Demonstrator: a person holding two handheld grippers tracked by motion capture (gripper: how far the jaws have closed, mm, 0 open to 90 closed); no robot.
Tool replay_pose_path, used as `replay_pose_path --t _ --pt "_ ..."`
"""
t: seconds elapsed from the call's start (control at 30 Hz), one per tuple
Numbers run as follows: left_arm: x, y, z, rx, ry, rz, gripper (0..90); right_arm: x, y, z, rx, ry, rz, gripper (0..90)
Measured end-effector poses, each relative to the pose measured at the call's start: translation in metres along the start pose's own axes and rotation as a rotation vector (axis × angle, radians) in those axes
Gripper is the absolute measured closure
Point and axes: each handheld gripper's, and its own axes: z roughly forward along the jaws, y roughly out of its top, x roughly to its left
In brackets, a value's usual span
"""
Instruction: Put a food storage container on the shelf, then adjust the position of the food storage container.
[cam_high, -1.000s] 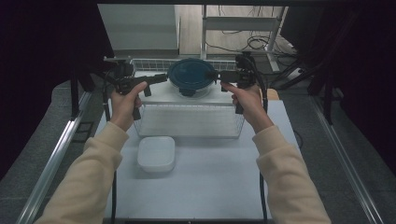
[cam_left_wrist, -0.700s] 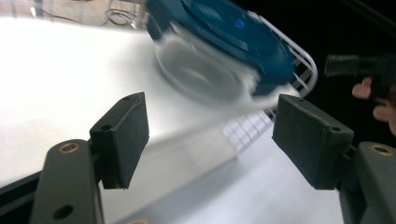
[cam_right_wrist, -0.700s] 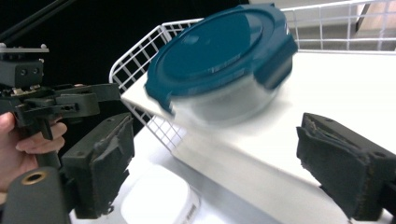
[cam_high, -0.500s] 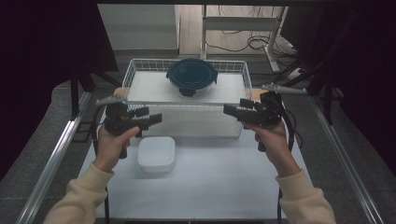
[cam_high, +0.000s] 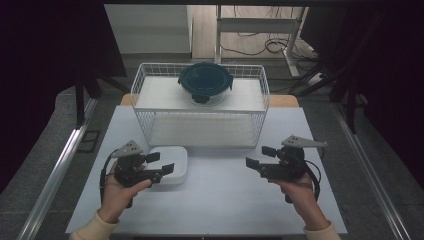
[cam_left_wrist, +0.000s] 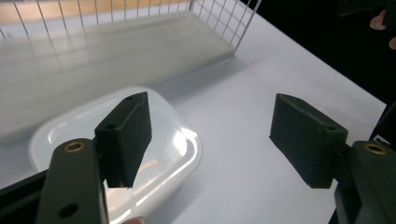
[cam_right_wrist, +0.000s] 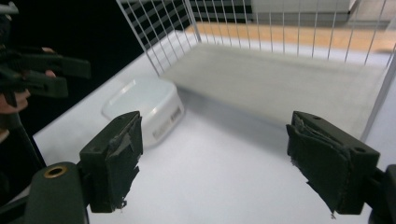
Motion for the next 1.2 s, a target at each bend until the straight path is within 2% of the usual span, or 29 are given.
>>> replay_pose_path --t 0.13,0.3,0.37,0.43,0.63,0.77,0.97,1.2 --pt "0.005 -0.012 0.008 0.036 0.015 -0.014 28.9 0.001 -0.018 0.005 0.043 0.001 0.005 18.5" --pt "0.007 -0.022 0.012 0.070 0.038 -0.016 29.1 0.001 -0.044 0.014 0.077 -0.062 -0.021 19.9" --pt "0.006 -0.023 0.012 0.074 0.045 -0.015 29.1 0.001 -0.053 0.019 0.118 -0.070 -0.030 19.9" --pt "0.006 -0.025 0.012 0.078 0.050 -0.011 29.1 0.000 -0.058 0.022 0.135 -0.060 -0.020 19.9" --pt "0.007 -0.027 0.016 0.091 0.051 -0.019 29.2 0.000 -0.061 0.027 0.147 -0.044 -0.018 19.9" --pt "0.008 -0.029 0.017 0.100 0.052 -0.016 29.1 -0.002 -0.062 0.027 0.143 -0.050 -0.020 19.8" --pt "0.008 -0.027 0.011 0.081 0.059 -0.015 29.3 -0.005 -0.063 0.028 0.148 -0.055 -0.021 19.5" --pt "0.014 -0.025 0.006 0.069 0.069 -0.031 29.5 -0.006 -0.064 0.026 0.141 -0.061 -0.017 19.5"
